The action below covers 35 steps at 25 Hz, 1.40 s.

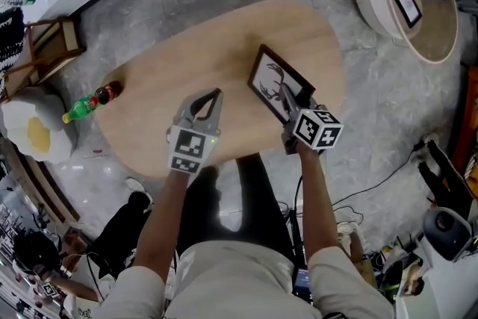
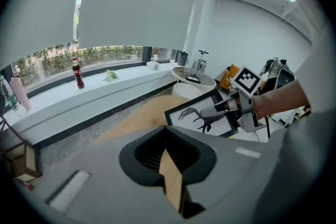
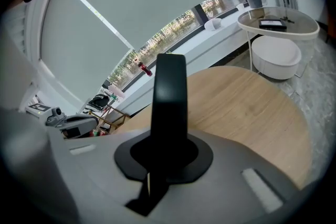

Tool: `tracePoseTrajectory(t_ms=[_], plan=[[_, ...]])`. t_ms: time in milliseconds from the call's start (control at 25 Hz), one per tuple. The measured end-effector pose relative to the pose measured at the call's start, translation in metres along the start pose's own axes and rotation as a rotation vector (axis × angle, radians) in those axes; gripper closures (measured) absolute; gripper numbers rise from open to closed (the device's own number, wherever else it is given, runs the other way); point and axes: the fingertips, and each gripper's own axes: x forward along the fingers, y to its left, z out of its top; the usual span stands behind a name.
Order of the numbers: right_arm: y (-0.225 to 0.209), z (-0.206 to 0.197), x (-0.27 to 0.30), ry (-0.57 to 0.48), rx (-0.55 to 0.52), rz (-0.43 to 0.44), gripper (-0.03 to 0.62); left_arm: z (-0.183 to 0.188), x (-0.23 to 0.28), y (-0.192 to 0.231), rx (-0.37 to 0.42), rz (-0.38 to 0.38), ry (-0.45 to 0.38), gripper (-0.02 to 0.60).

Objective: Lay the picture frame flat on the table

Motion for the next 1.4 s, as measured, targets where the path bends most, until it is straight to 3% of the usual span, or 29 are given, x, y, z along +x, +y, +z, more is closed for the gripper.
tracePoseTrajectory(t_ms=[800,1400], plan=[[-0.054,-0.025,0.015,0.024,0.098,-0.085,0.463,-0.018,0.019,-0.011,0.007,-0.029,0.04,0.571],[-0.094,-0.058,0.018,0.047,0.32,-0.081,0.373,-0.024,0.024,-0.023,0.013,-0.055,0.065,0.571]])
